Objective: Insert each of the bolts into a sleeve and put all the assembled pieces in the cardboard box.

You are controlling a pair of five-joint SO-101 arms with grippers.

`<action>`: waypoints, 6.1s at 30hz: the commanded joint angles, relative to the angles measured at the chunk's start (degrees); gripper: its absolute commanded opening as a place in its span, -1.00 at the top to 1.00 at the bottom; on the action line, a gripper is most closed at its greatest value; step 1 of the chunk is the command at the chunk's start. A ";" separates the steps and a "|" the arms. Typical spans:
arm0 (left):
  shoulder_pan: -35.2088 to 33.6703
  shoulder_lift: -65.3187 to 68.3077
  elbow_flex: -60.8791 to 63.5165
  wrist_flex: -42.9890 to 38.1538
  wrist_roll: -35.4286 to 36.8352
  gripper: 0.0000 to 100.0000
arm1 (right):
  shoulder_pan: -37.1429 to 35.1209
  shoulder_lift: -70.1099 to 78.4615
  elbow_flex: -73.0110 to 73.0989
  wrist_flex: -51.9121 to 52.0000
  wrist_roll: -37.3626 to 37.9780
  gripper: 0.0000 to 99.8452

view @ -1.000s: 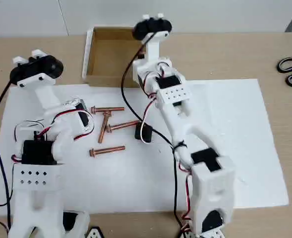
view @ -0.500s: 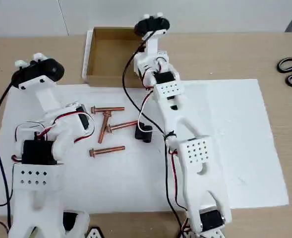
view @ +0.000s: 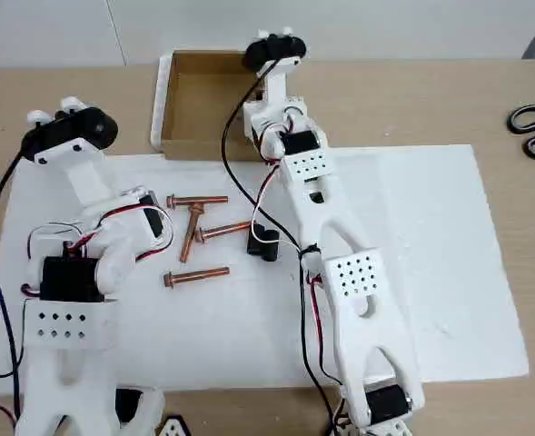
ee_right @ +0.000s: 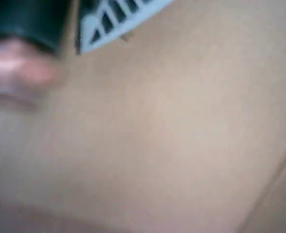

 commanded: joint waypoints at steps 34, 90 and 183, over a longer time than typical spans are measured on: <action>-0.18 -12.75 8.75 0.97 2.02 0.99 | -1.10 -12.70 -31.47 62.64 -12.48 0.63; -0.18 -28.57 20.09 0.97 1.67 0.99 | -9.71 -47.25 35.69 62.99 -21.54 0.99; -0.26 -28.22 20.26 1.41 1.85 0.99 | -7.60 -24.22 42.99 53.23 -18.29 0.81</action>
